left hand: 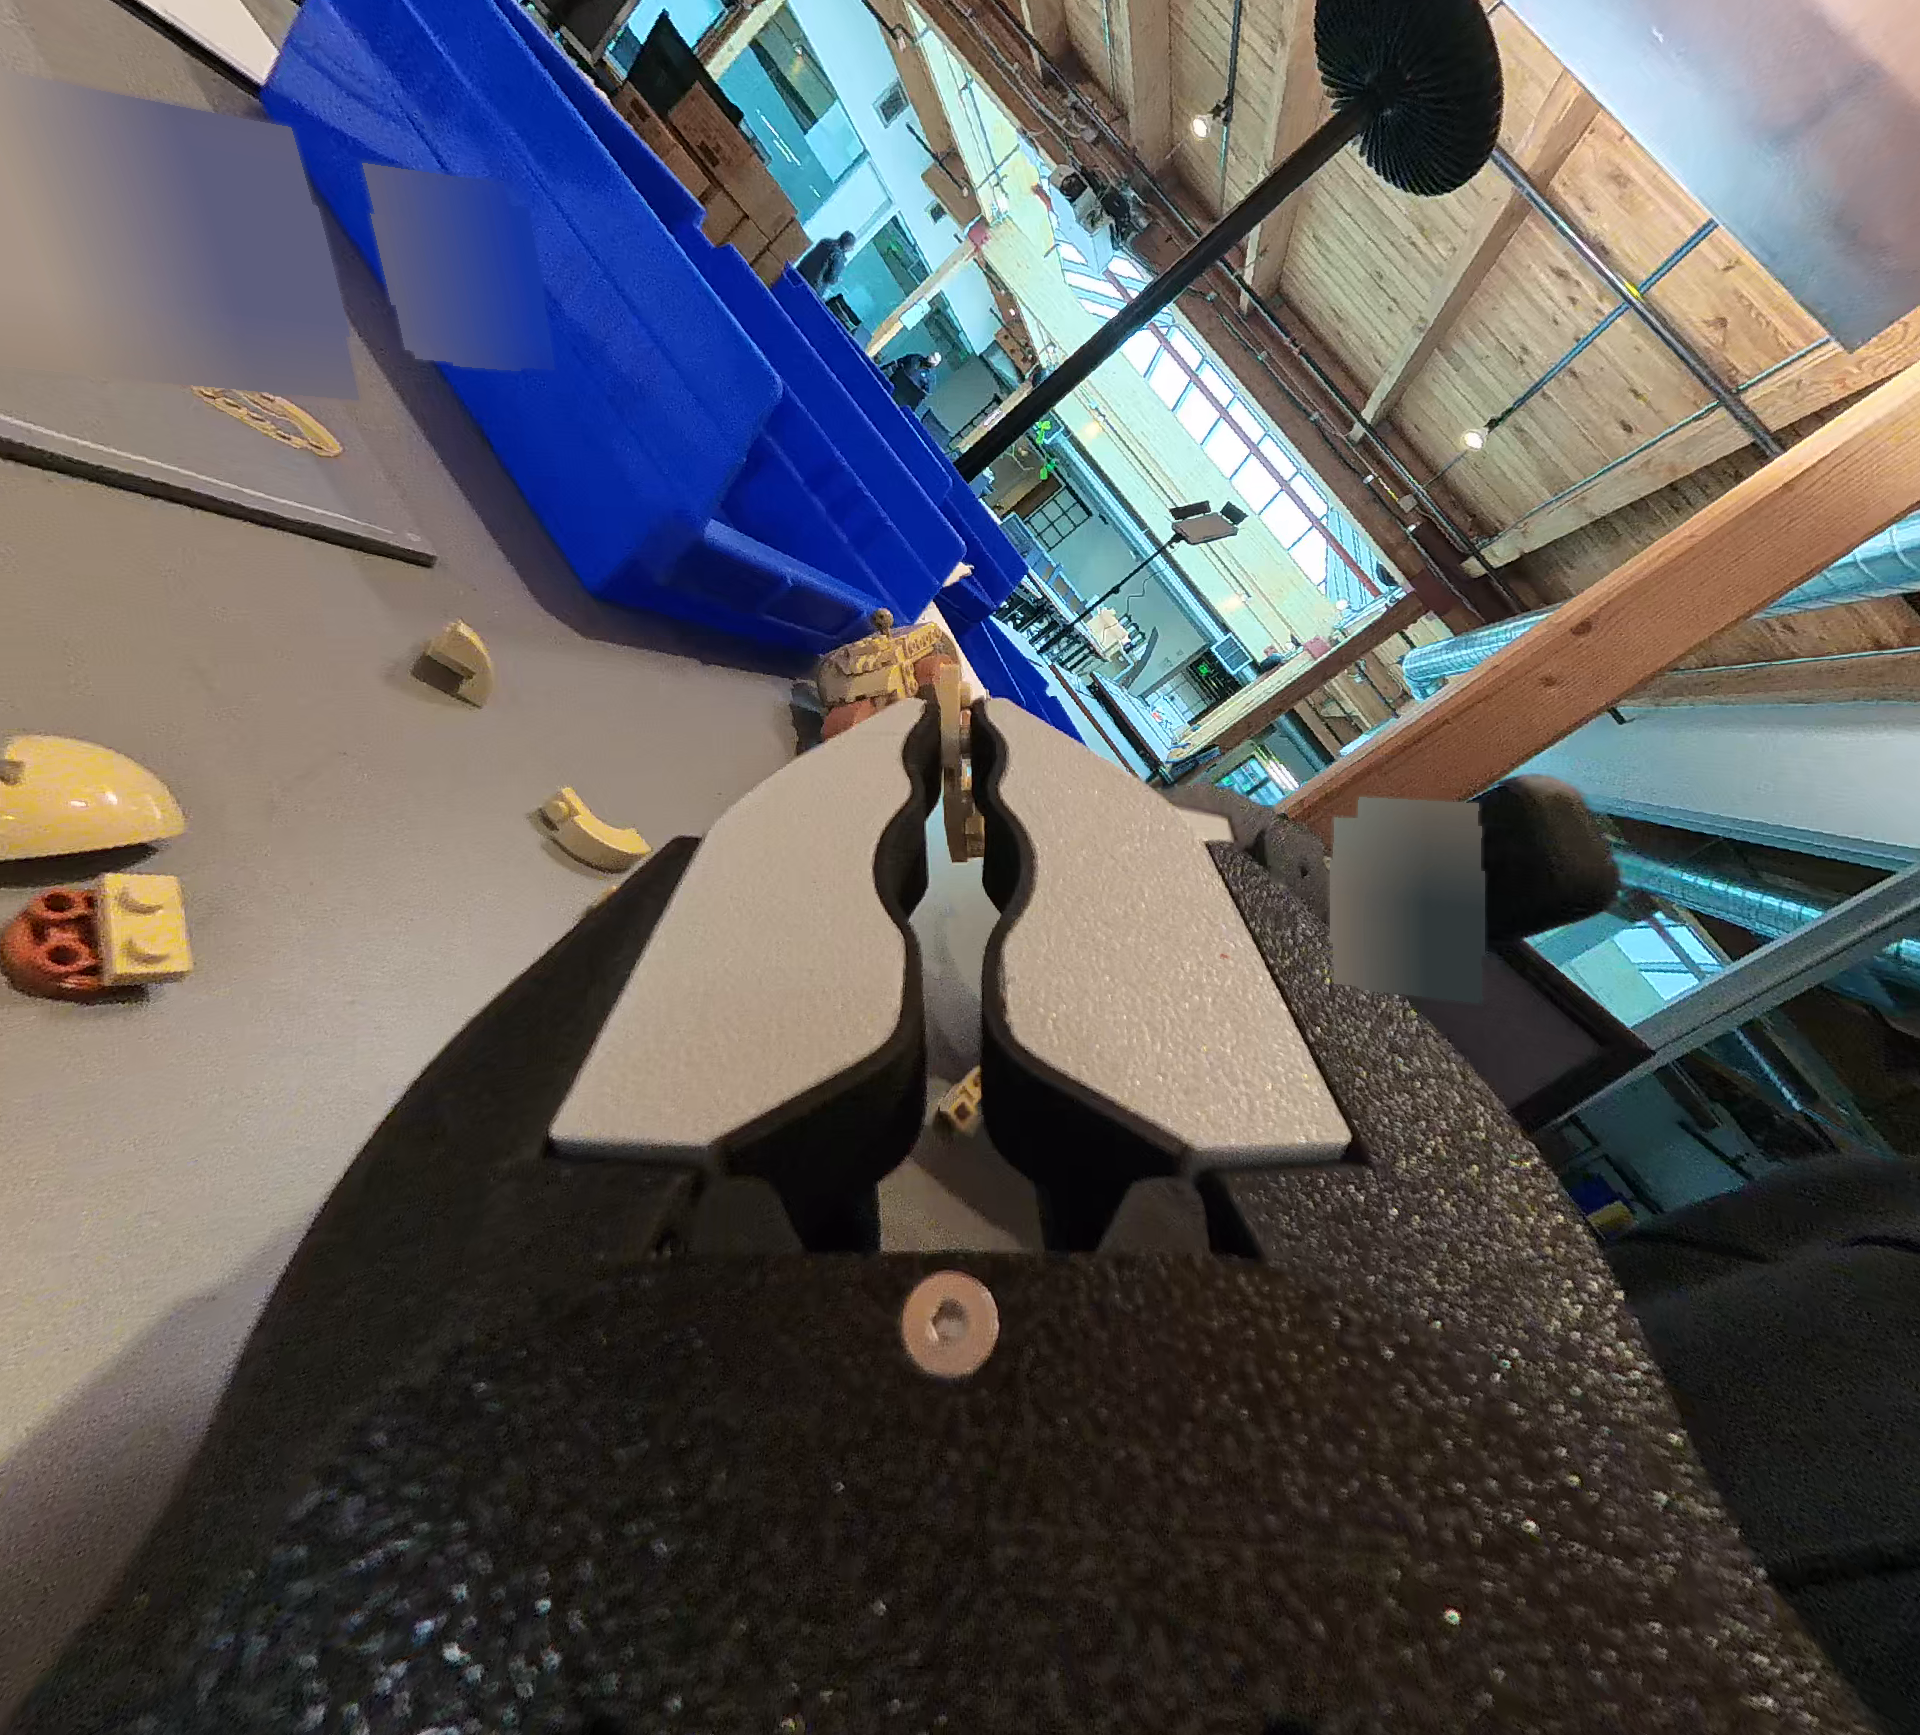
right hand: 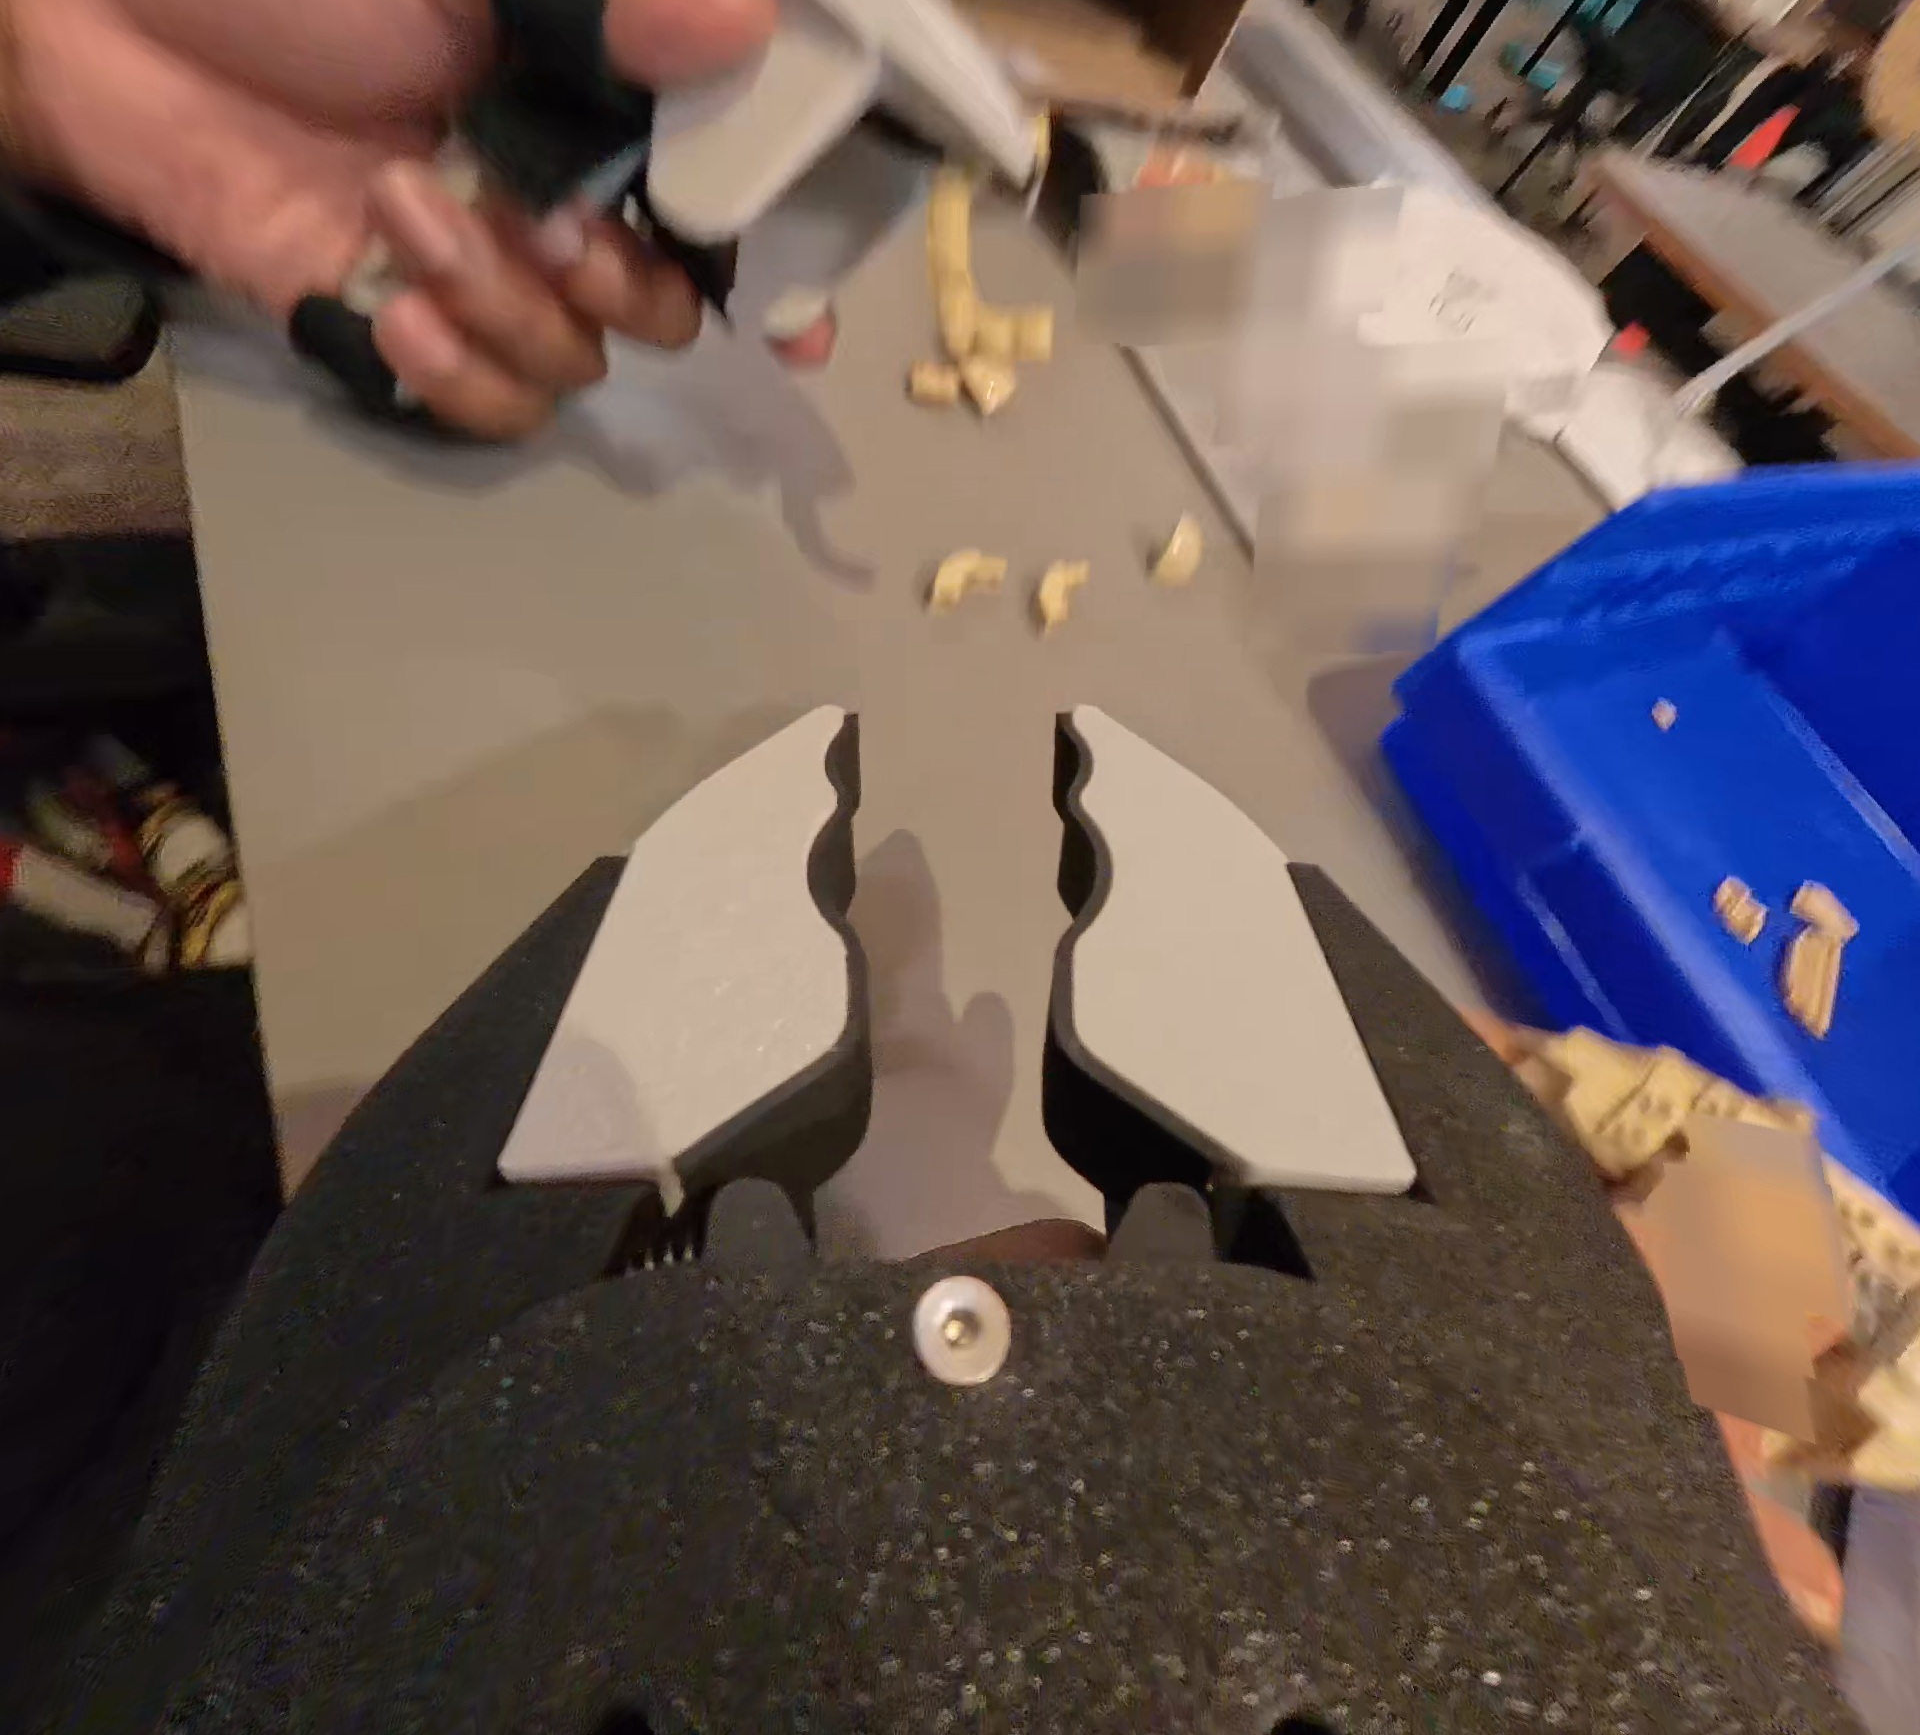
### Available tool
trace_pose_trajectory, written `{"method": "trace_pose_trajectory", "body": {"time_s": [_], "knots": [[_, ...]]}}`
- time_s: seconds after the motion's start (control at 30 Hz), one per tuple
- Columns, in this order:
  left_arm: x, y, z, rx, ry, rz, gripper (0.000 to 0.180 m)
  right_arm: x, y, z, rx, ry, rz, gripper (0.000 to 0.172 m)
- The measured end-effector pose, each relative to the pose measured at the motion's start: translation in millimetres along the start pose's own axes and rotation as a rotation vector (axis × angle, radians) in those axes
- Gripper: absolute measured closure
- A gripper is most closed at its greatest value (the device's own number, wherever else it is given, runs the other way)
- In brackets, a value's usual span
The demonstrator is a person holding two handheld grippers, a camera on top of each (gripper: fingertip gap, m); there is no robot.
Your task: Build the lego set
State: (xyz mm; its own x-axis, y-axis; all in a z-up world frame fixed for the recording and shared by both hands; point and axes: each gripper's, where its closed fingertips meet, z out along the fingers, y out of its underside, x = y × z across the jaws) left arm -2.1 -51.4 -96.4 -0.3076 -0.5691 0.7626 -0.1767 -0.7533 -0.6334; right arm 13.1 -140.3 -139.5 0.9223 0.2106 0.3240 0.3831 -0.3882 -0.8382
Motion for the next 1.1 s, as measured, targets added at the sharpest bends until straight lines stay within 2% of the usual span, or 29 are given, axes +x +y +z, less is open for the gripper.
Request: {"method": "trace_pose_trajectory", "body": {"time_s": [0.17,0.33,0.43,0.53,0.63,0.73,0.87,0.97,1.1], "knots": [[3.0,5.0,2.2,-0.028,0.021,0.014,0.176,-14.9,36.1,-20.6,-0.116,-0.107,0.064,0.140],[6.6,9.5,2.9,-0.047,0.030,0.041,0.176,-34.4,50.6,-9.7,-0.219,-0.190,0.019,0.142],[8.3,12.1,2.5,-0.061,0.042,0.039,0.176,-38.6,51.1,-2.4,-0.244,-0.217,0.007,0.146],[9.3,13.4,2.4,-0.064,0.044,0.052,0.176,-37.6,52.3,1.8,-0.276,-0.217,0.000,0.163],[10.6,15.3,3.3,-0.074,0.052,0.060,0.176,-34.8,50.3,5.1,-0.271,-0.192,-0.015,0.164],[13.1,17.0,3.4,-0.079,0.068,0.072,0.176,-30.5,33.6,8.7,-0.166,-0.177,0.069,0.164],[20.9,20.4,2.8,-0.097,0.112,0.112,0.176,-20.7,-17.6,4.3,0.145,-0.237,0.343,0.164],[27.8,18.5,0.0,-0.090,0.133,0.251,0.176,-17.7,-53.3,-4.5,0.372,-0.379,0.573,0.164],[33.8,18.8,-2.3,-0.101,0.157,0.425,0.176,-17.9,-73.1,-1.4,0.507,-0.506,0.768,0.164]]}}
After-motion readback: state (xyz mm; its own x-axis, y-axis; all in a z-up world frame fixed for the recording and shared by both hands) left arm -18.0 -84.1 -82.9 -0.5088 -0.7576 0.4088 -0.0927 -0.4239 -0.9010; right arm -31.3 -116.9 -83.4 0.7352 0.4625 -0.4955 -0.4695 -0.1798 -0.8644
